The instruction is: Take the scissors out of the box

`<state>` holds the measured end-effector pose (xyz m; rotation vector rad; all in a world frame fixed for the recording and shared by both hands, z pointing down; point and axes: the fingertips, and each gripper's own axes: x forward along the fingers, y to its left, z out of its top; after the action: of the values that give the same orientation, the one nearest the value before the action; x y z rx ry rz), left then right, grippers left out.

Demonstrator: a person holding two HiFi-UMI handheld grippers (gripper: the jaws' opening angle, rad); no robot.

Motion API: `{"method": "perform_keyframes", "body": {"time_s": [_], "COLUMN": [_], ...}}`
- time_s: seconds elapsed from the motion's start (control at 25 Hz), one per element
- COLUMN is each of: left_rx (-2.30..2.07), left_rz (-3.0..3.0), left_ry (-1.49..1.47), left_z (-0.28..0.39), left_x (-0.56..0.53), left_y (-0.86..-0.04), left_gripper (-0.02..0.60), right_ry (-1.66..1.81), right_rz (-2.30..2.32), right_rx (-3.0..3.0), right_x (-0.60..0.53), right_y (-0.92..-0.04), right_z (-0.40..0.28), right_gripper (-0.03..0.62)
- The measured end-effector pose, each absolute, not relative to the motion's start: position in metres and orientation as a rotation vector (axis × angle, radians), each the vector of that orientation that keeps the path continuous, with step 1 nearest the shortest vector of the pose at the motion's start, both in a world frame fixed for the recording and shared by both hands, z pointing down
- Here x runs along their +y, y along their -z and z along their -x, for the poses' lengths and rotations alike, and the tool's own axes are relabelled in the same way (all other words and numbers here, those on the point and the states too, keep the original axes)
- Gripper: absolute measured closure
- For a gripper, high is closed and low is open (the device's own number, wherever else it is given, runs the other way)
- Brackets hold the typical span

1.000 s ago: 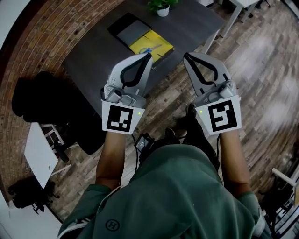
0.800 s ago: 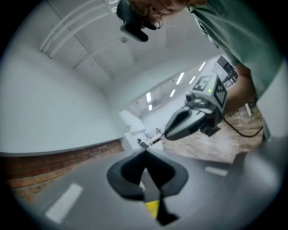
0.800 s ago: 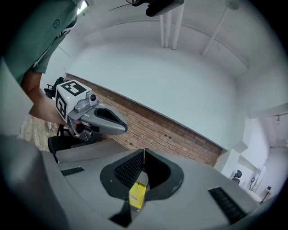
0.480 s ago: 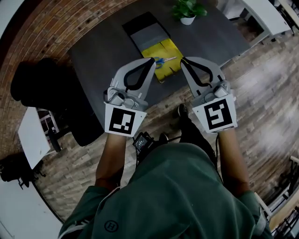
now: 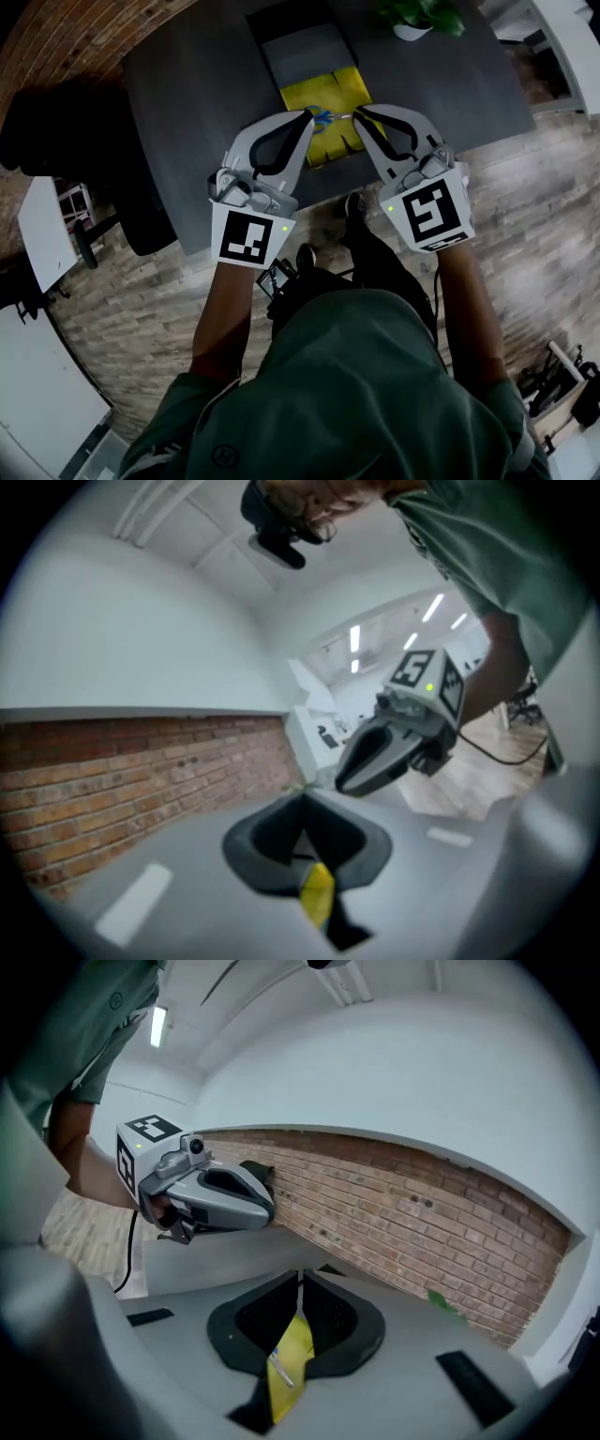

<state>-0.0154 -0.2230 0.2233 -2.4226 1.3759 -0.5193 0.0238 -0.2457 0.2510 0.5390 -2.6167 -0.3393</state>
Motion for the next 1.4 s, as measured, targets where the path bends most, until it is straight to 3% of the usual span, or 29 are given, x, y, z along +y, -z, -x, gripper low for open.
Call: {"method": "perform_keyframes", "body": {"time_s": [0.76, 0.88, 1.4], "left_rx": [1.595, 1.619, 1.698], "left_rz": [2.478, 2.49, 2.532], "left_ry": [0.624, 0.627, 0.627], "left_z": [0.053, 0.055, 0.07], "left_x": [-0.275, -0.278, -0.291], "left_y": [-0.348, -0.361, -0.4], "left_gripper": [0.581, 0.581, 0.581], "right_ry": [0.145, 0.142, 0.158], "right_rz": [-0.051, 0.008, 0.217], "right_rx": [-2.389, -2.344, -2.096], "right_x": [-0.289, -0.29, -0.289], "right_y": [-0.436, -0.457, -0.522], "right_z": [0.02, 0.023, 0.031], "right_gripper": [0.58, 0.515, 0.494]}}
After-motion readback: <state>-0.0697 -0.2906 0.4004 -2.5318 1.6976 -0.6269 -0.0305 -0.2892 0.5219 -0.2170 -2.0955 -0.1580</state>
